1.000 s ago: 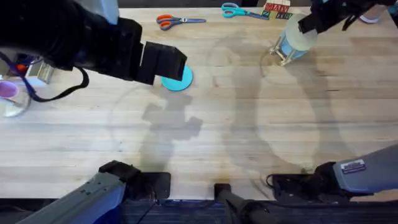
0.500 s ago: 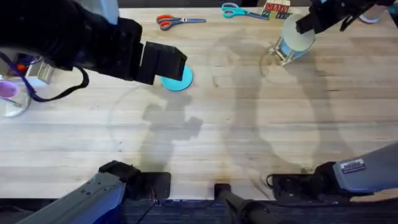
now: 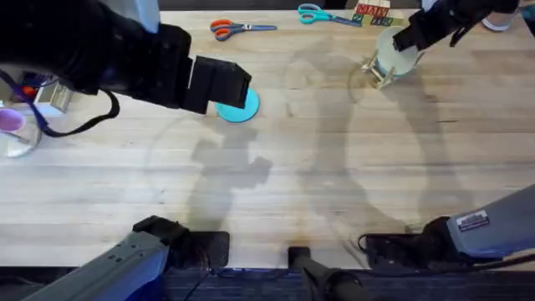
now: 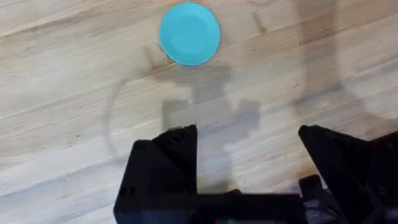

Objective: Pick up the plates from the table one by one and place each into a slot on the dish rack.

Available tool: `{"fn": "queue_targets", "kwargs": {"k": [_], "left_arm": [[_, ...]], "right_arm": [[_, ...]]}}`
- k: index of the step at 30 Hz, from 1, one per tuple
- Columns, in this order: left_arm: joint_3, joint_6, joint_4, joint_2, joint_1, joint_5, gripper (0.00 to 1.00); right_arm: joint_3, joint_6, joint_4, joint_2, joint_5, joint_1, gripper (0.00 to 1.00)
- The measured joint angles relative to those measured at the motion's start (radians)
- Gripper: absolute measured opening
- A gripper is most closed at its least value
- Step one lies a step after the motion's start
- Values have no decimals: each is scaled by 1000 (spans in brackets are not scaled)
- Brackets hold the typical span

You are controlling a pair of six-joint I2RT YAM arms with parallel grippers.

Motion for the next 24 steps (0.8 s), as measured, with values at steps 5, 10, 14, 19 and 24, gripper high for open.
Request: {"fn": "queue_targets", "kwargs": {"k": [5, 10, 14, 19, 24], "left_arm": [[0, 0, 0, 0, 0, 0, 994], [0, 0, 0, 0, 0, 0, 994], [0, 0, 0, 0, 0, 0, 994], [0, 0, 0, 0, 0, 0, 994], [0, 0, 0, 0, 0, 0, 993]], "right_arm": [[0, 0, 0, 0, 0, 0, 32], [0, 0, 0, 0, 0, 0, 32], [0, 0, 0, 0, 0, 0, 32], [0, 0, 0, 2, 0, 0, 32], [0, 0, -1, 17, 0, 0, 32]]}}
